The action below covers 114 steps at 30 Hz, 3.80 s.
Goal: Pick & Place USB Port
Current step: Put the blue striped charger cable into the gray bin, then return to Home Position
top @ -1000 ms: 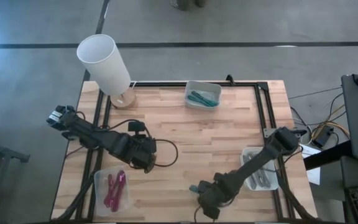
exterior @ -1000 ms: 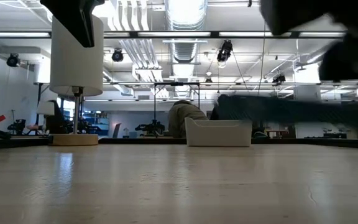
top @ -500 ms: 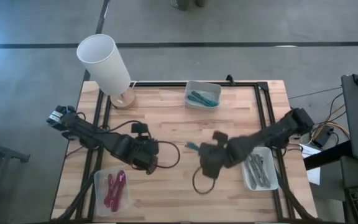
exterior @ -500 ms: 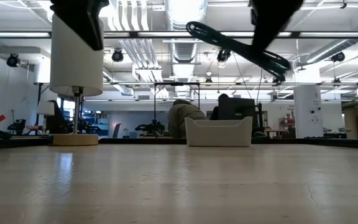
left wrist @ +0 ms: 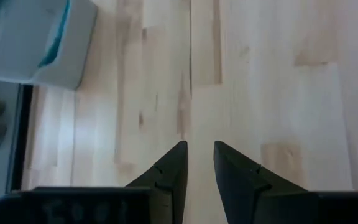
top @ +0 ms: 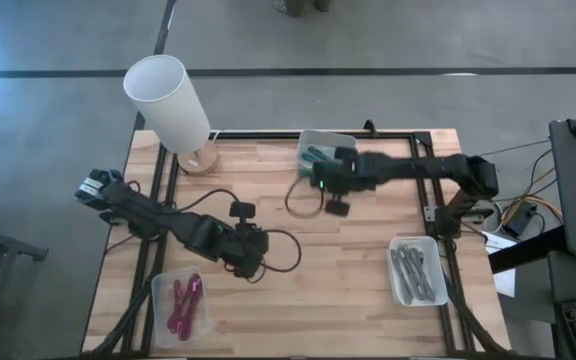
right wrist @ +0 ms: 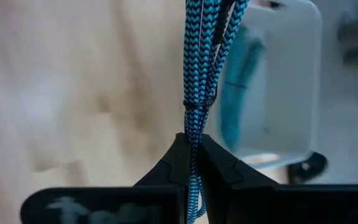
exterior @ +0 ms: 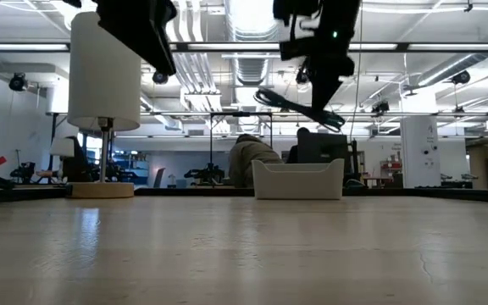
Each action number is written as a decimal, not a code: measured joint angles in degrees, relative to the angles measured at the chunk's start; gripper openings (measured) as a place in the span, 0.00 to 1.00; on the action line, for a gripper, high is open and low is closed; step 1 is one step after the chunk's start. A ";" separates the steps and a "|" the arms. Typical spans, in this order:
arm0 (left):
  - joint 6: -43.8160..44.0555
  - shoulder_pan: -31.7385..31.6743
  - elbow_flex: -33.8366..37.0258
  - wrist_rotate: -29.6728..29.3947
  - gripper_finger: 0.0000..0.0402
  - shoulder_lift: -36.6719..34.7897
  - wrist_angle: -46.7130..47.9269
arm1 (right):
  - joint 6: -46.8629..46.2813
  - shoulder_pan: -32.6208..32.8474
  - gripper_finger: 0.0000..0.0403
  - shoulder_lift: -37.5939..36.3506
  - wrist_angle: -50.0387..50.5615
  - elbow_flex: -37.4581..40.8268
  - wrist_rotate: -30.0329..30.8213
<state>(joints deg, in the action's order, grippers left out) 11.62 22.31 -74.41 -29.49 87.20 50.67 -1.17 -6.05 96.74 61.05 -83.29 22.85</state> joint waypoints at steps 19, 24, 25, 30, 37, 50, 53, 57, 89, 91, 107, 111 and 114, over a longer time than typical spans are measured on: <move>3.49 -4.09 5.97 0.45 0.22 0.00 -0.90 | 24.13 -25.27 0.03 13.10 -11.51 0.26 -6.40; 3.58 -4.61 7.64 1.48 0.22 0.00 -1.93 | 24.52 -25.61 0.03 16.45 -10.43 0.26 -6.49; 3.89 -4.72 8.08 1.48 0.22 0.00 -2.68 | 24.67 -25.61 0.03 17.04 -10.37 0.26 -6.45; 5.46 -5.07 8.32 1.53 0.22 0.00 -2.79 | 26.72 -25.64 0.04 18.52 -10.46 0.17 -6.41; 5.39 -5.14 8.30 1.55 0.22 0.00 -2.75 | 26.40 -25.61 0.14 17.91 -10.67 0.17 -6.38; 4.68 -5.42 8.09 -0.53 0.22 -0.17 -2.57 | 17.82 -24.66 0.23 12.71 -7.98 0.09 -6.22; 4.56 -5.44 7.79 -0.90 0.22 -0.84 -2.50 | 16.12 -24.21 0.21 8.59 -7.47 0.09 -6.33; 3.99 -5.44 7.63 -1.07 0.22 -3.17 -2.48 | 14.79 -23.37 0.19 2.44 -7.30 0.04 -6.86; -1.00 -5.38 33.39 -2.67 0.22 -48.53 -26.94 | 1.52 -9.05 0.15 -46.86 -43.34 40.80 -32.88; -1.83 -5.38 35.58 -2.52 0.22 -50.66 -28.68 | 1.41 -9.05 0.15 -49.32 -45.01 43.89 -33.00; -6.03 -5.40 52.68 -2.47 0.22 -63.84 -43.44 | -4.50 -9.07 0.14 -60.44 -74.01 66.22 -33.51; -7.35 -5.44 55.37 -2.43 0.22 -66.36 -45.25 | -4.62 -9.07 0.15 -61.77 -78.49 69.51 -33.51; -9.24 -5.44 56.44 -2.27 0.22 -68.26 -46.21 | -4.92 -9.07 0.15 -63.00 -78.95 70.97 -33.55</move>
<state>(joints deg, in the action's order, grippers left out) 2.38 16.86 -17.97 -31.77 18.94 4.45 -6.09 -15.11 33.74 -17.90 -12.32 -10.70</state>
